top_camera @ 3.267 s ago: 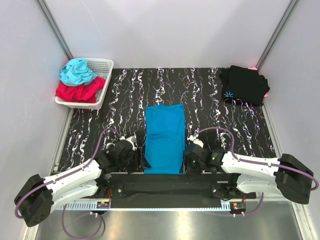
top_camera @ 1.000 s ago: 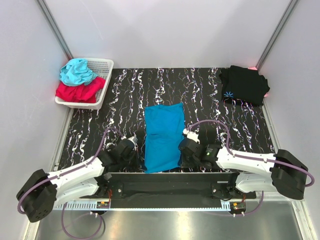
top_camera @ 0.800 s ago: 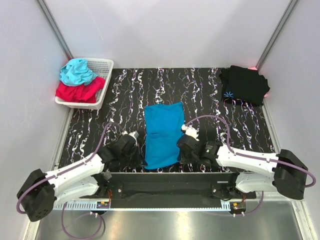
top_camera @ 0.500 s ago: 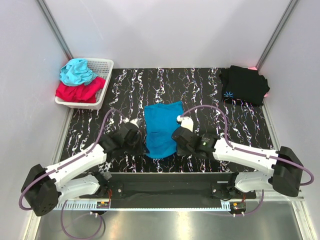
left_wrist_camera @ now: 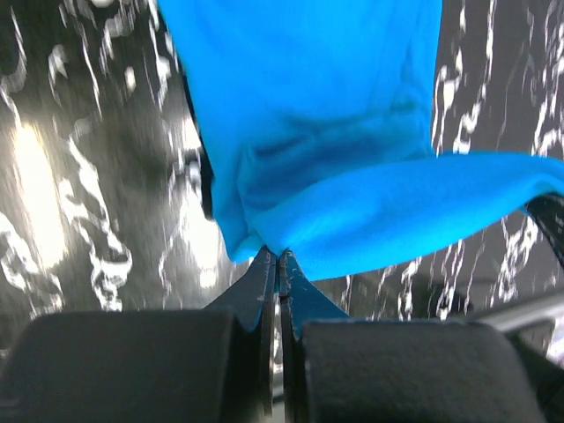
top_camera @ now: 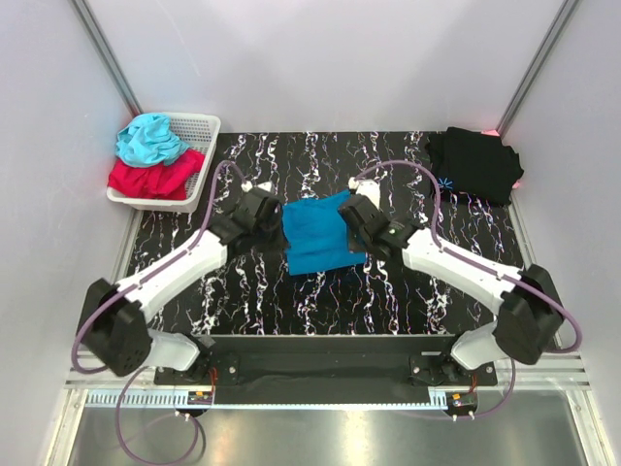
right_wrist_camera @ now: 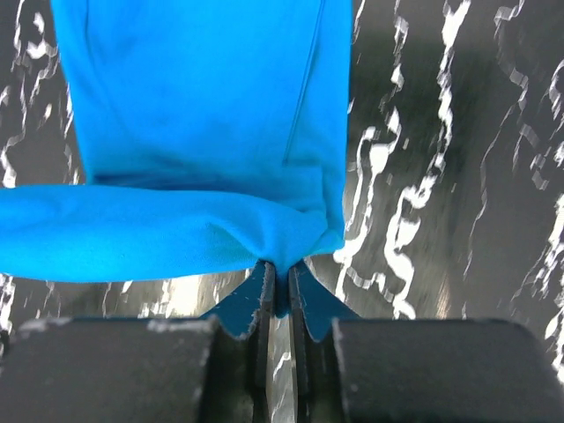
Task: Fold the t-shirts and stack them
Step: Fold the tshirt
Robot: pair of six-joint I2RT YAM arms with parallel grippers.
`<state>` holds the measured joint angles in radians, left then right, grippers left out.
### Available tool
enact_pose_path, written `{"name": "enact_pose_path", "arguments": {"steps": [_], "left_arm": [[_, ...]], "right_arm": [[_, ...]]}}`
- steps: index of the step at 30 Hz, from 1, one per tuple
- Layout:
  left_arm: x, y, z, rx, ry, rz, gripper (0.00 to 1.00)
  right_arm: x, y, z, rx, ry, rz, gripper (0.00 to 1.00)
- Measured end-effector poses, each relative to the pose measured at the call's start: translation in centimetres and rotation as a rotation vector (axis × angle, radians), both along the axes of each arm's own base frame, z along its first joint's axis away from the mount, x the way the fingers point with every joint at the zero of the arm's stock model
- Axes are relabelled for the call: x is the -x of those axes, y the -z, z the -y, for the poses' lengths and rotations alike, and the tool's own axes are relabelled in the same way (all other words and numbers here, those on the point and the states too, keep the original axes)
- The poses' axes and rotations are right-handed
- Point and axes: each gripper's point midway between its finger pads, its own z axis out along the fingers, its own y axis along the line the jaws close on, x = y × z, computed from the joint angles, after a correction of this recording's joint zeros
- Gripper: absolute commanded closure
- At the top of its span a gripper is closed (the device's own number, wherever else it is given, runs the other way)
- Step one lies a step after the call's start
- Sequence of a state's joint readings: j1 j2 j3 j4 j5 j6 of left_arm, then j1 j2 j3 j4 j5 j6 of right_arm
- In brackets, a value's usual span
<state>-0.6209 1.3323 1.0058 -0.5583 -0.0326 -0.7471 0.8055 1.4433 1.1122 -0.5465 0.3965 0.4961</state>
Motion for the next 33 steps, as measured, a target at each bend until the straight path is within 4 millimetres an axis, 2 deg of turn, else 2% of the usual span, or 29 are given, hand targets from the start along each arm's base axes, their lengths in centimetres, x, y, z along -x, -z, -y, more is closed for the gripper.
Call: {"name": "enact_pose_path", "arguments": {"steps": [6, 11, 17, 20, 23, 24, 25, 26, 28, 30, 33], "left_arm": [[-5.7, -0.2, 0.2, -0.04, -0.038, 0.0, 1.0], [-9.3, -0.9, 0.4, -0.057, -0.052, 0.014, 1.0], [-13.1, -1.7, -0.4, -0.067, -0.094, 0.036, 1.0], [-14.8, -1.1, -1.5, -0.076, -0.129, 0.028, 1.0], [-16.1, 0.5, -2.1, -0.093, -0.15, 0.004, 1.0], [-16.6, 1.2, -2.3, -0.101, -0.155, -0.008, 0.93], [-17.2, 2.1, -2.4, -0.109, -0.159, -0.018, 0.78], [-17.6, 2.8, -2.6, -0.118, -0.159, -0.024, 0.42], [-18.5, 4.6, -3.0, -0.129, -0.174, -0.045, 0.3], [-19.3, 6.5, -3.8, -0.143, -0.196, -0.064, 0.09], [-20.3, 7.9, -5.3, -0.152, -0.246, -0.069, 0.07]], "right_arm": [[-4.6, -0.1, 0.1, 0.023, 0.001, 0.014, 1.0], [-9.0, -0.2, 0.1, 0.021, 0.003, 0.029, 1.0], [-15.1, 0.3, -1.1, -0.017, -0.025, 0.038, 1.0], [-17.6, 1.3, -1.9, -0.043, -0.051, 0.029, 1.0], [-19.7, 3.0, -2.7, -0.056, -0.081, 0.01, 1.0], [-20.3, 3.6, -3.0, -0.059, -0.091, 0.002, 1.0], [-20.8, 4.2, -3.2, -0.06, -0.098, -0.007, 0.96], [-21.4, 4.9, -3.4, -0.064, -0.105, -0.014, 0.88], [-22.5, 6.0, -3.5, -0.064, -0.109, -0.026, 0.71], [-23.6, 7.2, -3.5, -0.065, -0.109, -0.034, 0.68], [-24.8, 8.3, -2.9, -0.063, -0.095, -0.047, 0.63]]}}
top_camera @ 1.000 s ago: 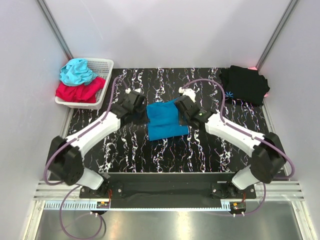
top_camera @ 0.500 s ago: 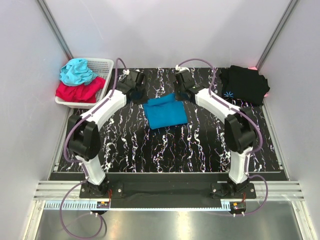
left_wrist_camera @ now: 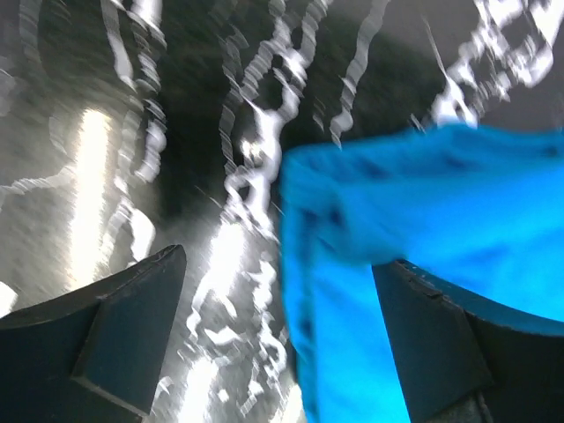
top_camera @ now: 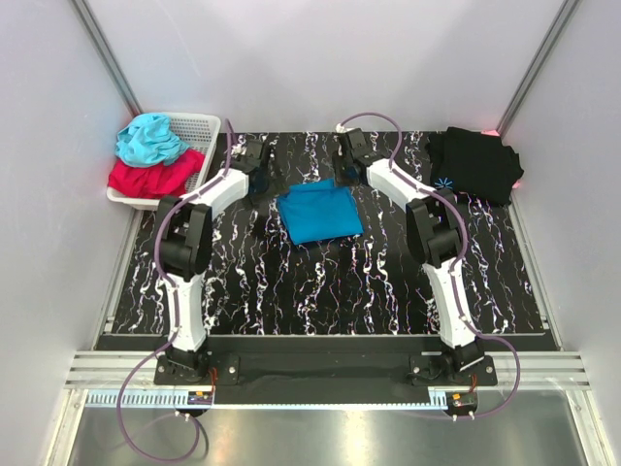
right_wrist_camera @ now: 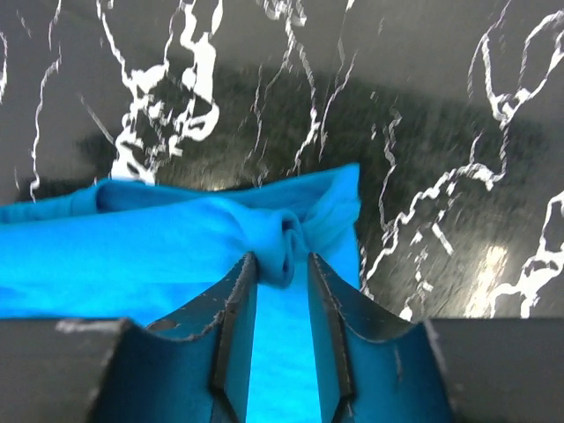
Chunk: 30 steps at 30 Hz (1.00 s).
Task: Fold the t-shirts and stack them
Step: Fold the tshirt
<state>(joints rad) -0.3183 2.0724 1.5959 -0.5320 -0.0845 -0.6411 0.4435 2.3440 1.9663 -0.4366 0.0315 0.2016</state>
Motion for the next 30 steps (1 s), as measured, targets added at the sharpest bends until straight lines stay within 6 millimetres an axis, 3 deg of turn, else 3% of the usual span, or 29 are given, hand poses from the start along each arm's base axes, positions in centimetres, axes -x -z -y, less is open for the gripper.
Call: {"name": "enact_pose_path", "arguments": {"steps": [3, 7, 11, 16, 20, 24, 26, 30], "left_arm": [[-1.2, -0.2, -1.3, 0.004, -0.042, 0.049, 0.07], [-2.1, -1.4, -2.0, 0.023, -0.06, 0.111, 0.07], [-1.8, -3.6, -1.2, 0.064, -0.033, 0.163, 0.07], [-1.4, -6.6, 0.5, 0.121, 0.038, 0.218, 0.15], [-0.3, -7.9, 3.0, 0.13, 0.144, 0.208, 0.16], [1.0, -9.6, 6.5, 0.158, 0.239, 0.204, 0.25], [1.7, -9.6, 7.5, 0.176, 0.263, 0.189, 0.28], [2.3, -8.0, 7.6, 0.184, 0.263, 0.134, 0.34]], "right_arm": [[-0.9, -0.3, 0.3, -0.008, 0.007, 0.002, 0.62], [-2.3, -2.6, 0.2, -0.033, 0.01, 0.054, 0.62], [-3.0, -3.9, 0.1, -0.046, 0.013, 0.084, 0.61], [-2.9, -3.9, 0.1, -0.05, 0.012, 0.078, 0.62], [-1.5, -3.3, 0.2, -0.063, 0.008, 0.039, 0.69], [0.8, -2.1, 0.9, -0.055, 0.009, -0.018, 0.74], [1.8, -1.8, 1.1, -0.055, 0.007, -0.037, 0.76], [3.4, -2.0, 1.1, -0.063, -0.007, -0.058, 0.77]]}}
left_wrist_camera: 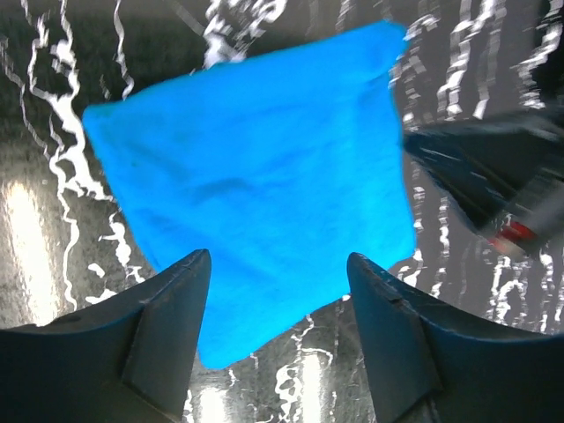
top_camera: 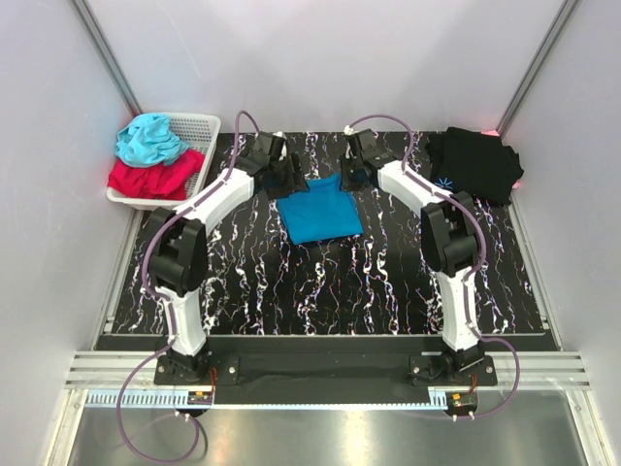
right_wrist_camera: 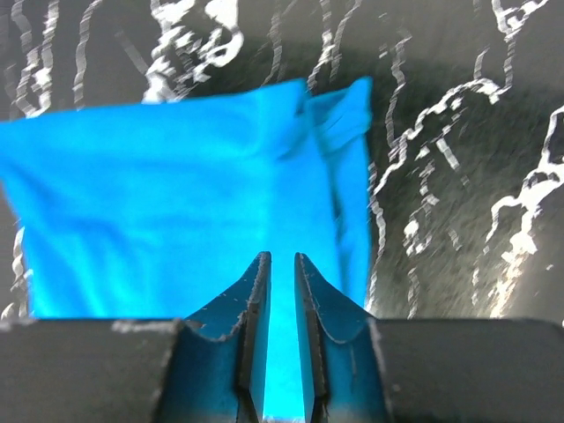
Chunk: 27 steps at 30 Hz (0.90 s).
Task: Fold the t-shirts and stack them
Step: Fold the tshirt
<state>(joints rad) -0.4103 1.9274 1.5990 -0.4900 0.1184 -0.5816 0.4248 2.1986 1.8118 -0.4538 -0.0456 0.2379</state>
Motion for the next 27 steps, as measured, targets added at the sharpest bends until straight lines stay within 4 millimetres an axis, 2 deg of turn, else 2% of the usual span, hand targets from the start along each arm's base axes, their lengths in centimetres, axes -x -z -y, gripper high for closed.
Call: {"name": "enact_pose_path", "arguments": {"steps": [6, 9, 11, 15, 18, 21, 24, 27], "left_arm": [[2.0, 3.7, -0.1, -0.035, 0.0, -0.116, 0.43], [3.2, 5.2, 1.1, -0.052, 0.028, -0.158, 0.46], [4.7, 6.4, 2.2, -0.067, 0.058, -0.188, 0.45], [7.9, 8.6, 3.7, -0.102, 0.104, -0.246, 0.44], [9.5, 9.9, 3.3, -0.123, 0.095, -0.281, 0.41], [10.0, 9.8, 2.2, -0.138, 0.06, -0.273, 0.4], [10.4, 10.2, 1.0, -0.171, 0.022, -0.275, 0.4], [10.4, 10.3, 0.7, -0.184, 0.003, -0.271, 0.4]], "right_arm": [[2.1, -2.5, -1.7, -0.057, -0.053, 0.011, 0.8], [3.3, -3.7, -2.9, -0.085, -0.085, 0.018, 0.8], [4.3, -3.6, -3.6, -0.09, -0.099, 0.01, 0.8], [6.7, -1.1, -4.3, -0.07, -0.117, -0.051, 0.8], [9.0, 1.6, -4.1, -0.042, -0.12, -0.123, 0.8], [10.5, 3.8, -3.5, -0.02, -0.107, -0.18, 0.82], [11.4, 5.1, -3.1, -0.015, -0.086, -0.215, 0.83], [11.7, 5.7, -3.2, -0.034, -0.066, -0.22, 0.84]]}}
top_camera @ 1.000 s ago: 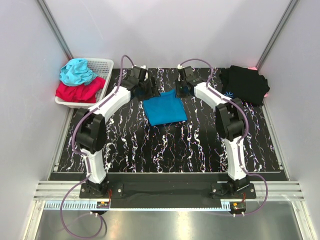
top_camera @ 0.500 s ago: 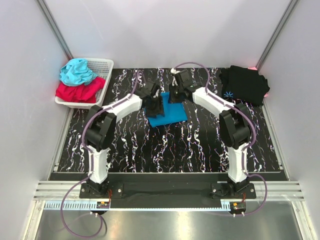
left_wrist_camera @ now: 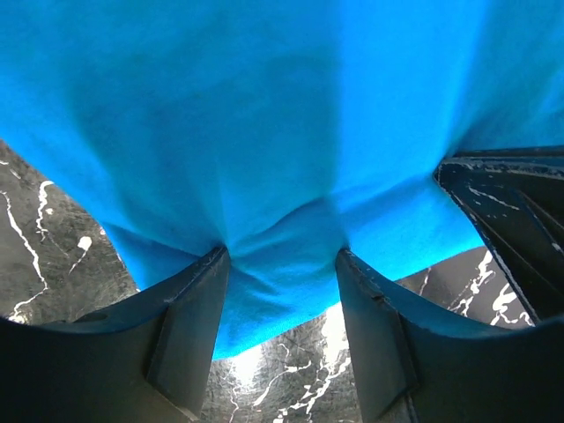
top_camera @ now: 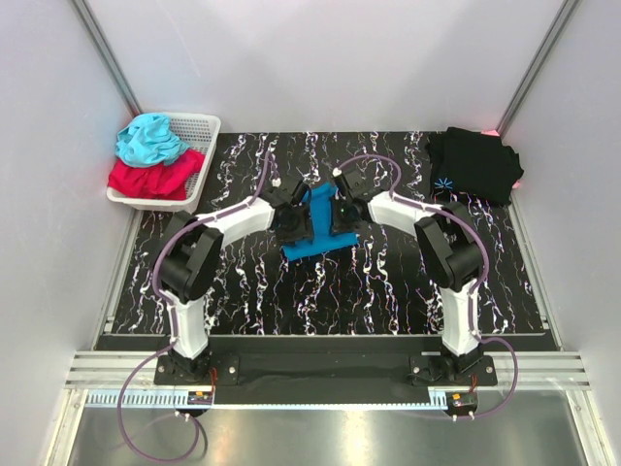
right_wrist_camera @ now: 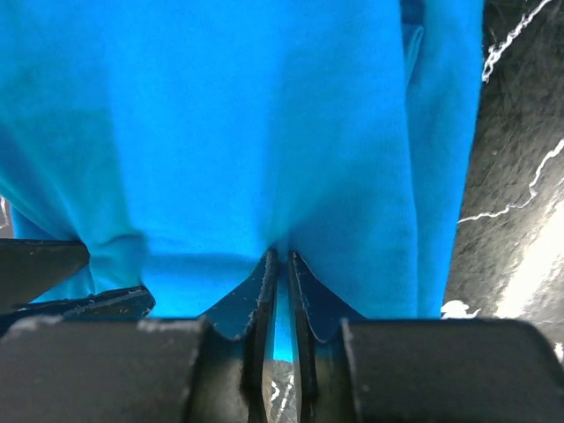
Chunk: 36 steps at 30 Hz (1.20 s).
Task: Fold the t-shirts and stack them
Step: Fold the tshirt
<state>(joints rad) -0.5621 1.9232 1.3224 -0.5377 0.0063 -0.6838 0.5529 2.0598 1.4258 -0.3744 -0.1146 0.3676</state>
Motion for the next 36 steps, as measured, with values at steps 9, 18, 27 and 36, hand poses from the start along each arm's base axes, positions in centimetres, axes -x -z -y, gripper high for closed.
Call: {"name": "enact_pose_path", "arguments": {"steps": [9, 18, 27, 36], "left_arm": [[0.9, 0.4, -1.8, -0.043, -0.043, 0.018, 0.4], [2.9, 0.6, -5.0, -0.106, -0.097, -0.011, 0.38], [4.3, 0.5, -6.4, -0.118, -0.141, -0.005, 0.39], [6.4, 0.5, -7.4, -0.105, -0.162, -0.021, 0.39]], "right_arm": [[4.0, 0.3, -2.1, -0.039, 0.058, 0.046, 0.86], [11.2, 0.3, -6.8, -0.104, 0.134, 0.044, 0.84], [11.7, 0.2, -6.0, -0.066, 0.222, 0.035, 0.82], [11.6, 0.1, -4.9, -0.02, 0.245, 0.016, 0.82]]}}
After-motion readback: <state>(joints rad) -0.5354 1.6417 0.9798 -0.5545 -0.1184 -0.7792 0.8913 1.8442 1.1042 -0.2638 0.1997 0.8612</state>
